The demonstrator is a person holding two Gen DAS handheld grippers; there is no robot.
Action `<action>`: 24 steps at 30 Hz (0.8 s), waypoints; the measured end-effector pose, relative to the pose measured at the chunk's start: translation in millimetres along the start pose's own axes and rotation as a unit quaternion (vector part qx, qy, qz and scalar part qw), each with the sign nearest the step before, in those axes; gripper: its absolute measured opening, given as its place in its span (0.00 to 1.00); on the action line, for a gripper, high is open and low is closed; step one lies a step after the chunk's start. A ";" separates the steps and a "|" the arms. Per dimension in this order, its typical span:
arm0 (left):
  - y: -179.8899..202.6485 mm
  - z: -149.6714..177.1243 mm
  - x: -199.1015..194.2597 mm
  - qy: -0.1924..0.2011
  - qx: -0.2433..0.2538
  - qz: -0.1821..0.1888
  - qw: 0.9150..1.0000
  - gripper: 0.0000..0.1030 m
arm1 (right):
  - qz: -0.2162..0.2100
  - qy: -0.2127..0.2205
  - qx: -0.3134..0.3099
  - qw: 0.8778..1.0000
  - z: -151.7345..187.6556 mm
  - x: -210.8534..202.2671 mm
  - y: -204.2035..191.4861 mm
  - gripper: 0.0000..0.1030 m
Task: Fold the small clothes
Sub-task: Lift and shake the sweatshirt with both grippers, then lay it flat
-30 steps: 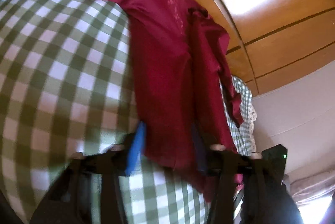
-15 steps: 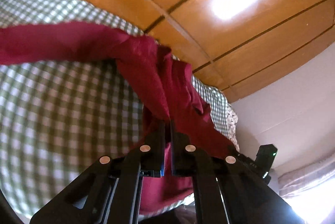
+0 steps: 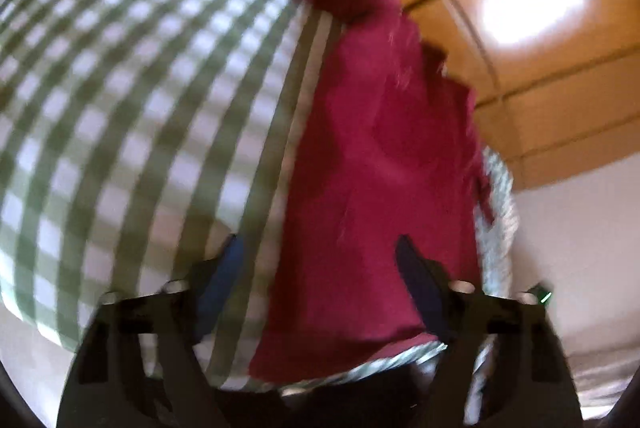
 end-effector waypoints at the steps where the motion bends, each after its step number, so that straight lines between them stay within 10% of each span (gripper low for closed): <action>1: 2.9 4.4 2.2 -0.005 0.014 -0.008 1.000 0.31 | 0.007 0.000 -0.006 1.000 -0.3 0.8 -3.3 0.42; 4: 13.5 10.0 3.6 0.001 0.044 -0.019 0.999 0.07 | 0.009 -0.012 -0.033 0.999 -1.7 -0.7 -18.7 0.09; 12: 19.6 29.8 -24.0 0.015 0.093 -0.017 0.995 0.03 | 0.009 0.027 -0.115 0.993 20.3 -61.4 -40.4 0.07; 17: 8.0 49.8 -16.6 -0.002 0.088 -0.041 0.995 0.05 | 0.064 -0.048 -0.126 0.989 42.1 -28.6 -27.2 0.10; 21: -13.1 26.9 -36.2 0.051 0.015 -0.014 0.998 0.70 | 0.075 -0.027 -0.108 0.991 32.5 -32.5 -29.4 0.39; 24: -41.2 -3.2 -59.6 0.104 -0.058 -0.025 0.993 0.71 | 0.089 0.028 -0.124 0.988 11.1 -44.0 -50.5 0.59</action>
Point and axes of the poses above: each gripper's, at about its wrist camera, not at the fingertips, and x roughly the way its jaws point, y to its right, z to its underside, the point moved 1 cm from there along x, roughly the way its jaws point, and after that the axes turned 8 degrees about -y, right-handed, at the moved point
